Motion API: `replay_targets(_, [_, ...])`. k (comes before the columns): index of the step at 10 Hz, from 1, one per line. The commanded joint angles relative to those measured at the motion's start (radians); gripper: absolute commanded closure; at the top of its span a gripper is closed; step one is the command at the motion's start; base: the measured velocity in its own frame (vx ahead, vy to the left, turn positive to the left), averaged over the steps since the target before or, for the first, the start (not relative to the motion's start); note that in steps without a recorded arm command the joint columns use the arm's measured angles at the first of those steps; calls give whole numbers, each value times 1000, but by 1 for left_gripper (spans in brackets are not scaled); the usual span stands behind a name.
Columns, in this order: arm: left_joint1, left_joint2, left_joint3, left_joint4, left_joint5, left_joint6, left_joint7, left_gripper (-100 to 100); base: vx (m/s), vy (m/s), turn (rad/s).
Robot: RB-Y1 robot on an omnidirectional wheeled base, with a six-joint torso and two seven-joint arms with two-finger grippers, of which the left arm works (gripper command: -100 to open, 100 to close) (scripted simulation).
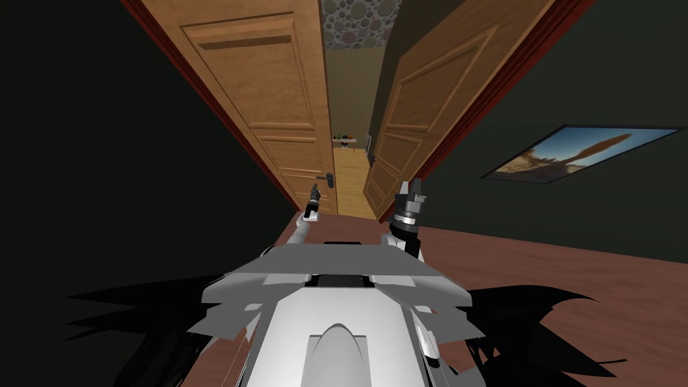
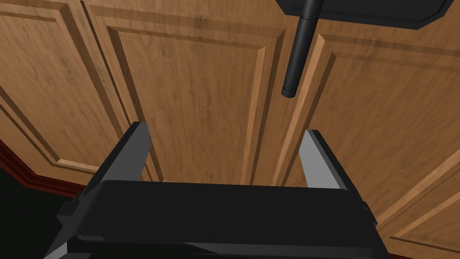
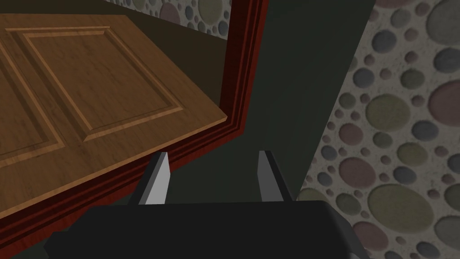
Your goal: Push the door open
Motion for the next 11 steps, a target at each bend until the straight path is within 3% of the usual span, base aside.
replay_targets(1, [-36,-2,4,50,0,8,-5,-100,36,111,-92])
replay_targets(2, [-36,-2,4,57,0,8,-5,-100,32,85,-47])
replay_targets(6, [-124,-6,12,195,2,22,-17,-100,43,87,-88])
replay_targets(7, [-124,-6,12,199,2,22,-17,-100,36,74,-32])
replay_targets(11, [-189,-11,19,303,3,32,-25,-100,34,75,-65])
